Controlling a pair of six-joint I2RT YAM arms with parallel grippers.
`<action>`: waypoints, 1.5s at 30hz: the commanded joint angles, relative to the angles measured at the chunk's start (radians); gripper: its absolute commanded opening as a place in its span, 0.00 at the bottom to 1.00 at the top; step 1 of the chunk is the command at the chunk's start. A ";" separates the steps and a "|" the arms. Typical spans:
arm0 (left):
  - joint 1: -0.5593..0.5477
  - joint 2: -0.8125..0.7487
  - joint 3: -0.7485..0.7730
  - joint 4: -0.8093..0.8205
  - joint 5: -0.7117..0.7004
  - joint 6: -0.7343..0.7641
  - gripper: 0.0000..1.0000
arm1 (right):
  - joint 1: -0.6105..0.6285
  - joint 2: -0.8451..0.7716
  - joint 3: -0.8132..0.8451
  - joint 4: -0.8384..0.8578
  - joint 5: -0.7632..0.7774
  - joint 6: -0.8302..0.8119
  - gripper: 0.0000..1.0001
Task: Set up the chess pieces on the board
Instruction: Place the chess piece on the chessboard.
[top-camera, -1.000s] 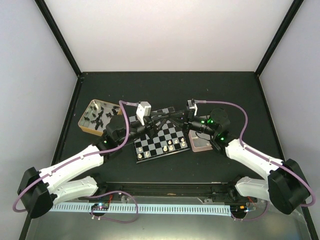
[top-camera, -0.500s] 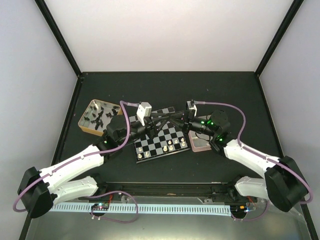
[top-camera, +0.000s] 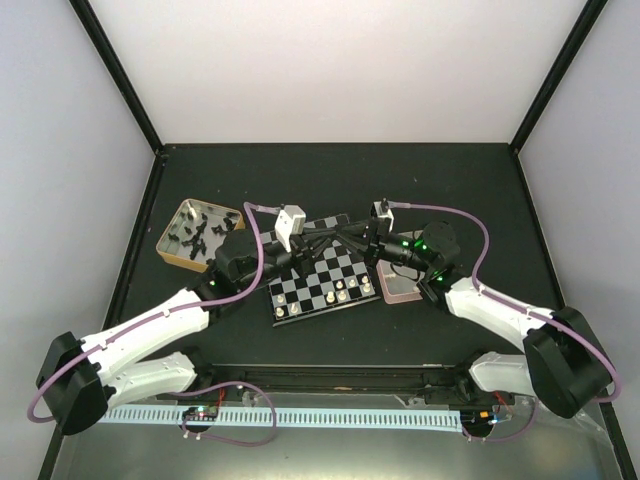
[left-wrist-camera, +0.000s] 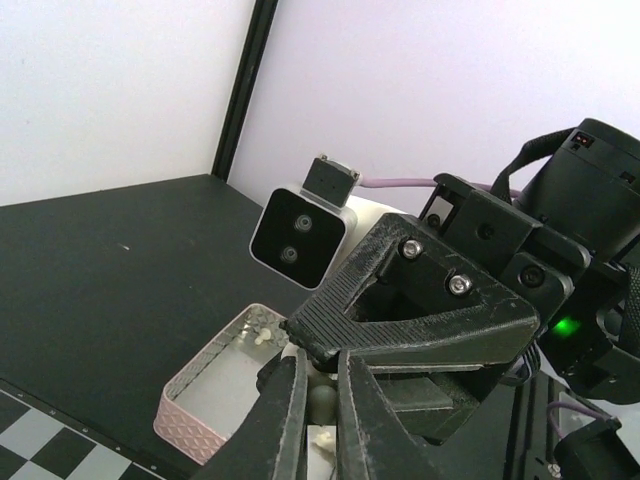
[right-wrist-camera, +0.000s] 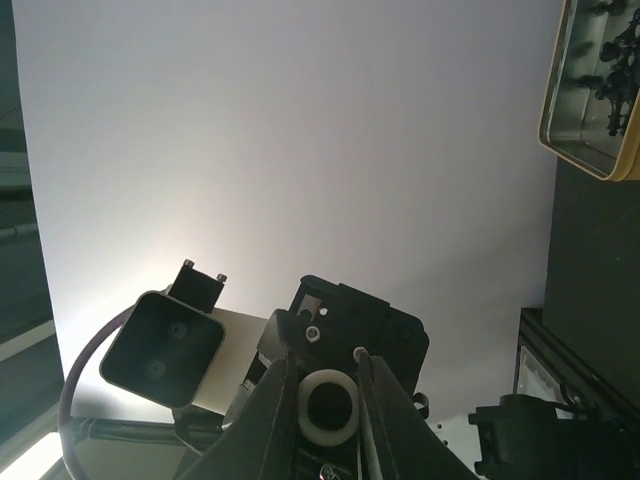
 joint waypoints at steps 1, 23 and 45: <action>0.004 0.007 0.035 -0.012 -0.029 0.018 0.03 | 0.005 0.005 -0.006 0.018 -0.031 -0.022 0.09; 0.004 0.357 0.370 -0.922 -0.120 0.090 0.01 | -0.167 -0.148 0.135 -1.114 0.392 -0.725 0.61; 0.032 0.751 0.573 -1.088 -0.043 0.124 0.02 | -0.174 -0.125 0.142 -1.136 0.405 -0.742 0.61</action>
